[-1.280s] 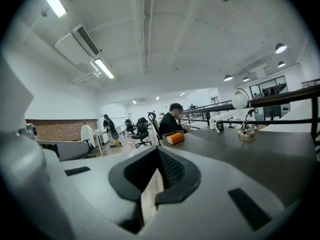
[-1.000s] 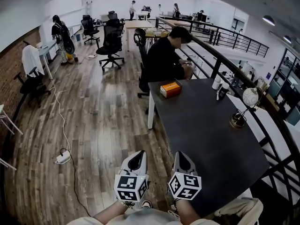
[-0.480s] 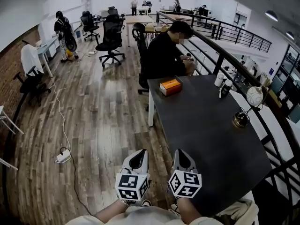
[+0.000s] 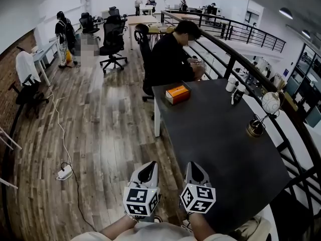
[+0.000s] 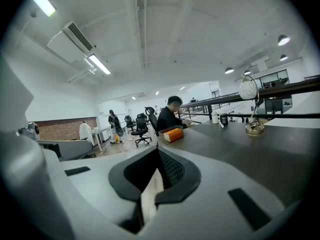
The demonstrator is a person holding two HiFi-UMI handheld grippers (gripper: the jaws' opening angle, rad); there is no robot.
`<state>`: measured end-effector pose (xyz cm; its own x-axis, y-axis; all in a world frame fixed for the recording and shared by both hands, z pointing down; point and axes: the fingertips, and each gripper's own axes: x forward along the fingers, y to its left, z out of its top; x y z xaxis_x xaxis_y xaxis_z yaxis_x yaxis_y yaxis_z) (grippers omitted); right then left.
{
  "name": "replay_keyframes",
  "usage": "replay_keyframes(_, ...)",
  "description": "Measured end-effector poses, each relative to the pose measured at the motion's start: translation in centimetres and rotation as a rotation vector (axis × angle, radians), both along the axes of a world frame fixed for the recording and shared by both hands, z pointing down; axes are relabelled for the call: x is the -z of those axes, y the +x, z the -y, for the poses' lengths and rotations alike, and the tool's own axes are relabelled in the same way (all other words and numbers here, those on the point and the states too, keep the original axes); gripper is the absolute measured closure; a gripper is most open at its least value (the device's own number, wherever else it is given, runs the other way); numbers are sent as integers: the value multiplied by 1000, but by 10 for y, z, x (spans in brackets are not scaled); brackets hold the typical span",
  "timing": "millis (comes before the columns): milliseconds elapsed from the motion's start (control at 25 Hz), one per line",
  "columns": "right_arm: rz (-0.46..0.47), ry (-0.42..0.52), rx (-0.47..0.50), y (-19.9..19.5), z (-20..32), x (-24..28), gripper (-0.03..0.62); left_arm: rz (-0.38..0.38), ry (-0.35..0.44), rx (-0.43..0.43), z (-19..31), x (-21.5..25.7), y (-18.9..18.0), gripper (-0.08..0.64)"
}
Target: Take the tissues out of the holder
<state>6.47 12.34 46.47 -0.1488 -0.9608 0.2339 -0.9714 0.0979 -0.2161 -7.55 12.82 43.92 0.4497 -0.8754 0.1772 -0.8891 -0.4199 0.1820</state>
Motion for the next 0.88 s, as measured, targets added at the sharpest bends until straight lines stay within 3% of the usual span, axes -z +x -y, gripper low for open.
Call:
replay_keyframes(320,-6,-9,-31,-8,48,-13,586,-25,4,-28,50,-11,-7,552)
replay_keyframes(880,-46,18,-82,-27,193,18,586,-52,22,-81,207,15,-27,552)
